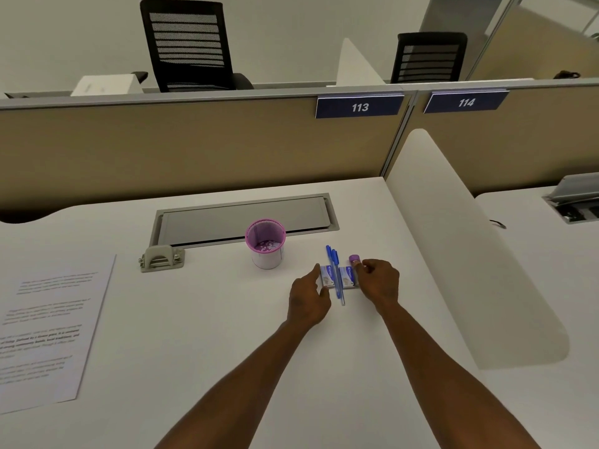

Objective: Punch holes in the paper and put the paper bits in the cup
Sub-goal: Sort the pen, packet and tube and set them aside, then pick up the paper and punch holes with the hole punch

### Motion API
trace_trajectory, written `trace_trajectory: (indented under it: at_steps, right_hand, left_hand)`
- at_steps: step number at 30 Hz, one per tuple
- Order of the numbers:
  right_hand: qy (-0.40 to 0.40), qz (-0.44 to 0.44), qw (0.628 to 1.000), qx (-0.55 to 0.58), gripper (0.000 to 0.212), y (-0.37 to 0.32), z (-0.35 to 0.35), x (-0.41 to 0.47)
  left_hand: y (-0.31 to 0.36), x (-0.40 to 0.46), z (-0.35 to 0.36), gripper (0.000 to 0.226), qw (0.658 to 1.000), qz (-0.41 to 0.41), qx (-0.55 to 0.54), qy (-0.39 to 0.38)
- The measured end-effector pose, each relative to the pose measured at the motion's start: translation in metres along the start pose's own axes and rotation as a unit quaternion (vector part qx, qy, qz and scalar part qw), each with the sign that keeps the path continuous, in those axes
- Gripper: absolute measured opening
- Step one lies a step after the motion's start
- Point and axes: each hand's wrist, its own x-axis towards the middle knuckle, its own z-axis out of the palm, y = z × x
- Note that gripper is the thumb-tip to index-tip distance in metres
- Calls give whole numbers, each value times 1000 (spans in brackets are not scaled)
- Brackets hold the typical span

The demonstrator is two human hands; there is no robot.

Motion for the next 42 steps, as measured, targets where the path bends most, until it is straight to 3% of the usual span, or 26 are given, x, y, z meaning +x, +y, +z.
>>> trace_trajectory:
  at_steps: [11, 15, 21, 30, 36, 42]
  right_hand:
    - [43, 2, 999, 18, 39, 9, -9, -2]
    - [3, -8, 1000, 9, 25, 12, -12, -8]
    - [-14, -22, 1000, -11, 26, 10, -13, -10]
    - [70, -45, 997, -11, 28, 7, -20, -18]
    - [90, -183, 976, -79, 49, -20, -23, -38]
    - [92, -339, 923, -158, 63, -73, -2, -75]
  left_hand:
    - [-6, -2, -9, 64, 1000, -9, 3, -5]
    - [-12, -7, -17, 59, 1000, -6, 11, -12]
    - [-9, -13, -18, 61, 999, 0, 23, -38]
    - [-13, -25, -41, 57, 999, 26, 16, 17]
    - [-15, -52, -71, 41, 985, 88, -9, 146]
    - [-28, -88, -124, 53, 961, 135, 105, 219]
